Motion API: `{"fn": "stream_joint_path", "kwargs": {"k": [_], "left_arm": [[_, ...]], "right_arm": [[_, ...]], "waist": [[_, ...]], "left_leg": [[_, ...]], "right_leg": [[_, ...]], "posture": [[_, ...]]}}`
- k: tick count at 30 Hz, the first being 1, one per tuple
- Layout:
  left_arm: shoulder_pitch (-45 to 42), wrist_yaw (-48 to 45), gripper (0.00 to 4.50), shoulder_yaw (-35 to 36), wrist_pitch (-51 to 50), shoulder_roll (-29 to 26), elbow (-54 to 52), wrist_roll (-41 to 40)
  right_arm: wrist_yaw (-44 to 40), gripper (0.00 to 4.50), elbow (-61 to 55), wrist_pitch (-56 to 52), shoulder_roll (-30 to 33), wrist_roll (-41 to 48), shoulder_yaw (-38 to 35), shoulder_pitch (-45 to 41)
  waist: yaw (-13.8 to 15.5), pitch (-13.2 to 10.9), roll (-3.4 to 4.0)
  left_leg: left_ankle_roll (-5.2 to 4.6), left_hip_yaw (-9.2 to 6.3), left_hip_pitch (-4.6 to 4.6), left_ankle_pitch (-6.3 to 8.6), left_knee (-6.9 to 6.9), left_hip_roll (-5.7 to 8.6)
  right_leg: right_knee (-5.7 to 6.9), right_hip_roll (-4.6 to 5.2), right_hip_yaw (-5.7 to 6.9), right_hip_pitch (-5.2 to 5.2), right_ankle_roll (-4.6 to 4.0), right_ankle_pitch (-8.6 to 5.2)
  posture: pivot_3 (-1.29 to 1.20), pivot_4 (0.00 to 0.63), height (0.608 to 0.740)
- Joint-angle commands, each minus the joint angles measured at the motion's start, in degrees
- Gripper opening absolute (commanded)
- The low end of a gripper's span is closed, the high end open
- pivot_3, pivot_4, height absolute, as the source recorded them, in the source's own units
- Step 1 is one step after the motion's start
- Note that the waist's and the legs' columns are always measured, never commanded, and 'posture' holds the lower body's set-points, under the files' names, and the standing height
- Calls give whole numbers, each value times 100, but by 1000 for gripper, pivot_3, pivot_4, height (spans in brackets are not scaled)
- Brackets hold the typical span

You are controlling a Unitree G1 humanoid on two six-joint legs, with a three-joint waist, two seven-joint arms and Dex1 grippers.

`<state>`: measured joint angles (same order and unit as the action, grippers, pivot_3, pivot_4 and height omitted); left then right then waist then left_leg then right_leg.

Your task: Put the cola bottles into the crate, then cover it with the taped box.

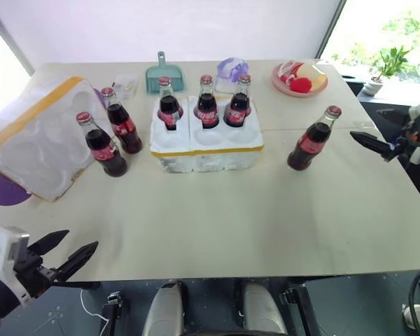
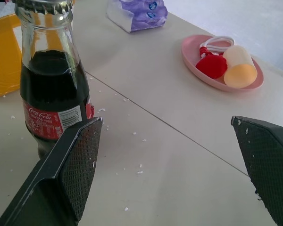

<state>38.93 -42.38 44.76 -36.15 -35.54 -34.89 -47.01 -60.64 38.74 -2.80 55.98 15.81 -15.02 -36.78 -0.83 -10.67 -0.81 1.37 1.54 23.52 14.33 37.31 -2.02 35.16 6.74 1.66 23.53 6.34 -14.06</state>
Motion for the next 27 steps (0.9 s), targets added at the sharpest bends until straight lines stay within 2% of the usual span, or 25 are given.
{"fn": "stream_joint_path", "kwargs": {"k": [1,12,17,24,27], "left_arm": [[-17,9,4460,103,8,-84,-119,-58],[-287,242,4460,42,-97,-82,-10,-43],[-851,605,4460,-33,-166,-44,5,-265],[-2048,1233,4460,-395,-187,-203,343,-47],[-3022,1632,4460,-836,-14,-304,911,412]], "right_arm": [[0,4500,-4,114,103,20,-142,26],[67,4500,119,139,103,41,-178,101],[-97,4500,34,-105,202,153,-215,125],[-884,4500,-534,-1433,874,761,-371,-547],[-1609,4500,-1077,-2504,1314,1229,-130,-1350]], "waist": [[4,0,0],[4,1,1],[16,1,1],[11,-6,35],[6,-11,52]], "left_leg": [[0,0,0,0,0,0],[0,0,-1,0,2,0],[0,-1,-1,0,3,0],[0,0,-2,-1,5,3],[0,-2,-10,-1,2,1]], "right_leg": [[0,0,0,-1,0,0],[1,0,0,-2,0,0],[2,0,0,-5,1,1],[5,1,-2,-7,3,3],[14,-3,-1,-7,3,2]], "posture": [[0,150,736],[0,150,736],[0,150,736],[0,150,736],[0,150,736]]}}
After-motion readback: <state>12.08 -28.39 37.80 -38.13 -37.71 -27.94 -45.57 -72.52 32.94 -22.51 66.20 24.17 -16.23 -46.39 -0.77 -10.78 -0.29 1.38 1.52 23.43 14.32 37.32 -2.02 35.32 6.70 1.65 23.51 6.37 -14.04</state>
